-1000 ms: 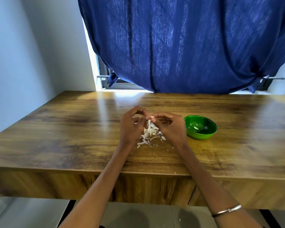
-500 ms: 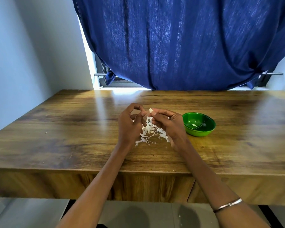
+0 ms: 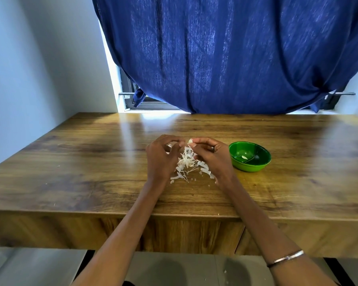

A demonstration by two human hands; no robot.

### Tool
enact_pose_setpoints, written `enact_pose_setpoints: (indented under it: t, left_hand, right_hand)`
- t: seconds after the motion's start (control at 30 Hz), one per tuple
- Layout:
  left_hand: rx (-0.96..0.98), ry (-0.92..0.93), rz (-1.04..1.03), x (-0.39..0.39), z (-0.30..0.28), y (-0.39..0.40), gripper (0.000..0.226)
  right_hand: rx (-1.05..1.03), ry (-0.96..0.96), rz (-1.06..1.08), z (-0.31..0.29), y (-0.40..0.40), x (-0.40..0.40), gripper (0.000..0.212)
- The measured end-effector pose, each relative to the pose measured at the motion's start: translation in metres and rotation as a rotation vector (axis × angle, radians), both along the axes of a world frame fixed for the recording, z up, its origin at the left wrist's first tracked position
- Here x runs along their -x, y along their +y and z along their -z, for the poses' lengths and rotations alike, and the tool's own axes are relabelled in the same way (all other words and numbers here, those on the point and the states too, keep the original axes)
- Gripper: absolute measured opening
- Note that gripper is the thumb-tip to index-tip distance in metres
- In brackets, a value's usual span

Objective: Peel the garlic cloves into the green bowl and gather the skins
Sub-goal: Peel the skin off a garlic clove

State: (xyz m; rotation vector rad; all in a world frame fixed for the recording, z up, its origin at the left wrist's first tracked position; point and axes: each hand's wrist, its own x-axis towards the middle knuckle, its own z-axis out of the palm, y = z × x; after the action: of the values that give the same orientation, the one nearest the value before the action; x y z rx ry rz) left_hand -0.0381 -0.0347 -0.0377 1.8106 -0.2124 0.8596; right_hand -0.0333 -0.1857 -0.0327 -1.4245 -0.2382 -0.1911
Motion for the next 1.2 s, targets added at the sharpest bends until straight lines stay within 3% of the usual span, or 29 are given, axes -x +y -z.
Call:
enact_pose_setpoints:
  t: [0.13,0.33,0.6,0.77,1.03,1.2]
  left_hand:
    - [0.109,0.097,0.142,0.004,-0.004,-0.005,0.012]
    - [0.286,0.186,0.162,0.006,-0.006,-0.002,0.01]
    - [0.207,0.163,0.155,0.011,-0.007,-0.003,0.007]
    - [0.107,0.093,0.101,0.007,-0.003,-0.005,0.02]
    - [0.032,-0.023,0.112,0.003,0.003,-0.003,0.027]
    - [0.002,-0.097,0.121,0.005,0.003,-0.002,0.035]
  right_hand:
    - [-0.024,0.028,-0.053,0.0,-0.002,-0.001,0.014]
    - [0.023,-0.028,-0.069,-0.001,0.0,0.002,0.018]
    - [0.079,-0.065,-0.005,0.001,-0.003,0.0,0.018]
    - [0.101,-0.025,-0.015,0.005,-0.003,-0.003,0.019]
    - [-0.085,0.086,-0.115,0.002,-0.004,0.0,0.022]
    - [-0.164,0.105,-0.175,-0.002,-0.005,0.005,0.014]
